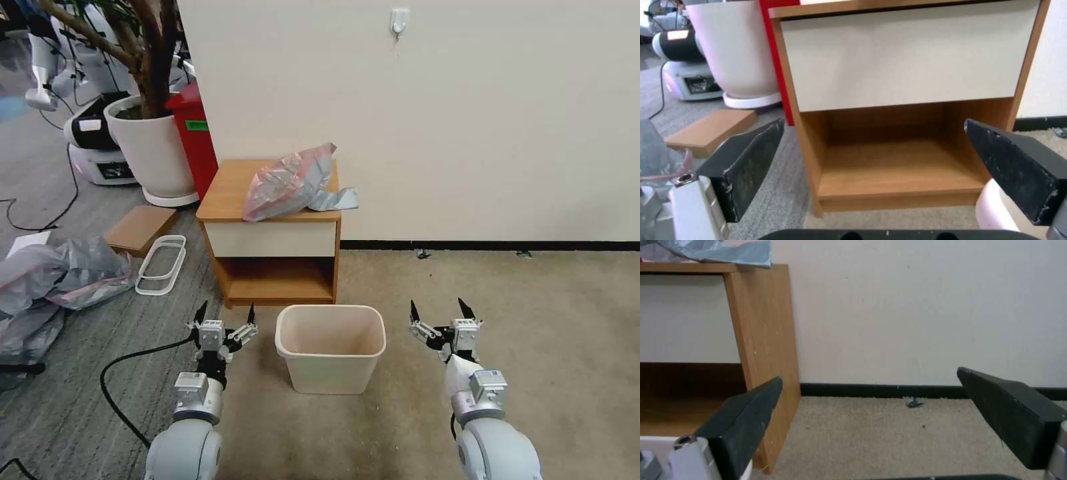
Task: Pick up the garbage bag from the table and place it over the trash can.
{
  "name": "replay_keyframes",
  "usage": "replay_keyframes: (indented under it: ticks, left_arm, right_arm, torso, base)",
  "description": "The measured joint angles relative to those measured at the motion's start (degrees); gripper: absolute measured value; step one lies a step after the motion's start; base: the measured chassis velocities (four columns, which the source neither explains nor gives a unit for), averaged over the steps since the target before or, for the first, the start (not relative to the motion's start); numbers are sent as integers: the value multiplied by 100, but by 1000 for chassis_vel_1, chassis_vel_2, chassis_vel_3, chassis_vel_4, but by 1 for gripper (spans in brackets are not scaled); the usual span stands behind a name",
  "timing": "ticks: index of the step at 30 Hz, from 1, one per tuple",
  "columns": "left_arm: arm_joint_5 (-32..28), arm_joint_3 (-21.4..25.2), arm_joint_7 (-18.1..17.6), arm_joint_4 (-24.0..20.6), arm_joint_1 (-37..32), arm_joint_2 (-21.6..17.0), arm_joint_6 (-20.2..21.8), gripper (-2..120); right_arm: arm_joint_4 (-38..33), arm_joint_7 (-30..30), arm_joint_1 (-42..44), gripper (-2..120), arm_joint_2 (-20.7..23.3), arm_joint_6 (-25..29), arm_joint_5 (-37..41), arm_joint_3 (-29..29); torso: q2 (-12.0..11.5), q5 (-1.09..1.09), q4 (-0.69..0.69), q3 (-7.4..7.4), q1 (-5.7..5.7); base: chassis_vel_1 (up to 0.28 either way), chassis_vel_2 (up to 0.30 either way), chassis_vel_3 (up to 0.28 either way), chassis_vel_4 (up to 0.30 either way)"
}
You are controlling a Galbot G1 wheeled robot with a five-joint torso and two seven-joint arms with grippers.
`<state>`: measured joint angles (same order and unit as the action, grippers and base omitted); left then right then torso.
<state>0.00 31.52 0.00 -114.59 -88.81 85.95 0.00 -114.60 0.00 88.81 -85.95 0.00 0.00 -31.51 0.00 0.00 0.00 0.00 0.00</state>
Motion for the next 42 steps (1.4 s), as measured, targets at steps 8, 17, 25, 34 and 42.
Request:
replay_keyframes:
  ticks: [8, 17, 25, 34, 42]
  left_arm:
    - [0, 0, 0, 0, 0, 0, 0, 100]
    - [0, 0, 0, 0, 0, 0, 0, 100]
    - [-2, 0, 0, -5, -2, 0, 3, 100]
    - [-628, 250, -213, -1160, -578, -7, 796, 100]
    - [-1259, 496, -446, -2285, -1147, -17, 1597, 100]
  right_arm:
    - [0, 0, 0, 100, 0, 0, 0, 0]
    - [0, 0, 0, 100, 0, 0, 0, 0]
    - [0, -1, 0, 100, 0, 0, 0, 0]
    - [-911, -94, 287, 100, -81, -853, 177, -276]
    - [-2194, -240, 702, 100, -202, -2056, 437, -663]
  torso:
    - [0, 0, 0, 0, 0]
    - [0, 0, 0, 0, 0]
    - [0, 0, 0, 0, 0]
    - [0, 0, 0, 0, 0]
    - [0, 2, 1, -1, 0]
  base:
    - [0, 0, 0, 0]
    - [0, 0, 0, 0]
    - [0, 0, 0, 0]
    - [0, 0, 0, 0]
    - [0, 0, 0, 0]
